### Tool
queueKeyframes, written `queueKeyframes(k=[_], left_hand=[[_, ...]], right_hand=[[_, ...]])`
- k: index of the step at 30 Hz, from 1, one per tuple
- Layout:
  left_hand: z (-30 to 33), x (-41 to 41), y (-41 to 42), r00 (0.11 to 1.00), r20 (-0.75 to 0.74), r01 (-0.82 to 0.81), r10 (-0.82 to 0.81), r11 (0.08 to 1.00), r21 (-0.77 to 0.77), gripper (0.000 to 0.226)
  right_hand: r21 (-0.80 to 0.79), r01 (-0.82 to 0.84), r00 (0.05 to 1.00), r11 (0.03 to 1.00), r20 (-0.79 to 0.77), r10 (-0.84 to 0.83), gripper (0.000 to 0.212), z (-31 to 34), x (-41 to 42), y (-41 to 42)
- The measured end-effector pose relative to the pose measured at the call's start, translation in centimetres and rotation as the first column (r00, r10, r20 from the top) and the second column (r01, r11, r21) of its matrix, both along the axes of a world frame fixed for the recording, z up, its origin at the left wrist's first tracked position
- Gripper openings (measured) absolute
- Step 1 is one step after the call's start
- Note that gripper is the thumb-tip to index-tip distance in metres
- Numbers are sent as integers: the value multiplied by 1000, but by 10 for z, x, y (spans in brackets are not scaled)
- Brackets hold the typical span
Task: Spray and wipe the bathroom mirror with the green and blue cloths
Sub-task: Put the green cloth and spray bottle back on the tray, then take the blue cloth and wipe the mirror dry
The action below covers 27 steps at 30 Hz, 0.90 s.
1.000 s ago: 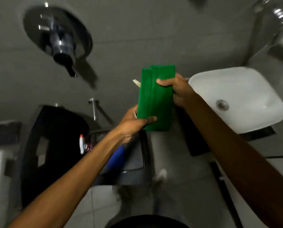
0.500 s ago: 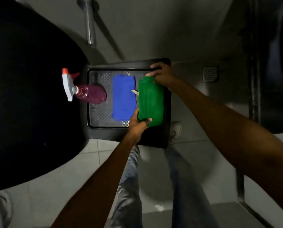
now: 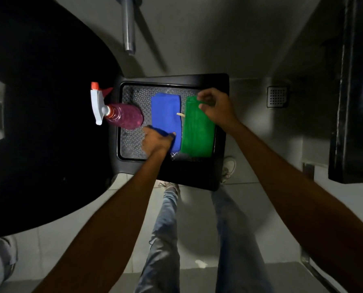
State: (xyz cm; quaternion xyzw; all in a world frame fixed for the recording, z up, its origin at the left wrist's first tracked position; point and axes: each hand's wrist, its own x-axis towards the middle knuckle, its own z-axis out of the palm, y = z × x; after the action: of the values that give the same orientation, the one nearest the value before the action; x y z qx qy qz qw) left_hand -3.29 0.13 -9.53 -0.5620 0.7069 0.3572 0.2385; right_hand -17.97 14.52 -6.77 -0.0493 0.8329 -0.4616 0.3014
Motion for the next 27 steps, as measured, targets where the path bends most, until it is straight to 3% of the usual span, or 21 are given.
queueKeyframes(k=[3, 7, 12, 15, 18, 20, 23, 25, 27], left_hand=[[-2, -7, -9, 996, -44, -66, 73, 987, 144, 61], [18, -17, -9, 939, -207, -209, 274, 935, 287, 43], [121, -62, -1, 811, -379, -209, 446, 825, 525, 36], [218, -94, 11, 752, -480, -81, 452, 786, 613, 26], [319, -110, 30, 770, -560, 171, 304, 748, 642, 18], [377, -122, 39, 749, -660, 388, 56, 770, 506, 31], [465, -155, 51, 483, -744, 678, -462, 734, -15, 38], [519, -179, 60, 341, -625, 699, -702, 634, -332, 55], [568, -199, 73, 202, -566, 666, -799, 536, -519, 72]], right_hand=[[-76, 114, 986, 991, 133, -103, 25, 3, 17, 13], [-130, 270, 907, 954, 368, -206, 18, 24, 40, 29], [-217, 538, 734, 814, 595, -327, 38, 83, 61, 39], [-324, 738, 583, 592, 748, -318, 56, 146, 53, 21], [-540, 813, 578, 218, 792, -195, 69, 233, 24, 6], [-632, 771, 636, 85, 751, -177, 78, 292, -4, 5], [-733, 677, 700, -66, 669, -250, 76, 381, -52, 25], [-774, 619, 716, -132, 625, -312, 72, 432, -76, 45], [-808, 562, 727, -177, 585, -359, 71, 474, -93, 70]])
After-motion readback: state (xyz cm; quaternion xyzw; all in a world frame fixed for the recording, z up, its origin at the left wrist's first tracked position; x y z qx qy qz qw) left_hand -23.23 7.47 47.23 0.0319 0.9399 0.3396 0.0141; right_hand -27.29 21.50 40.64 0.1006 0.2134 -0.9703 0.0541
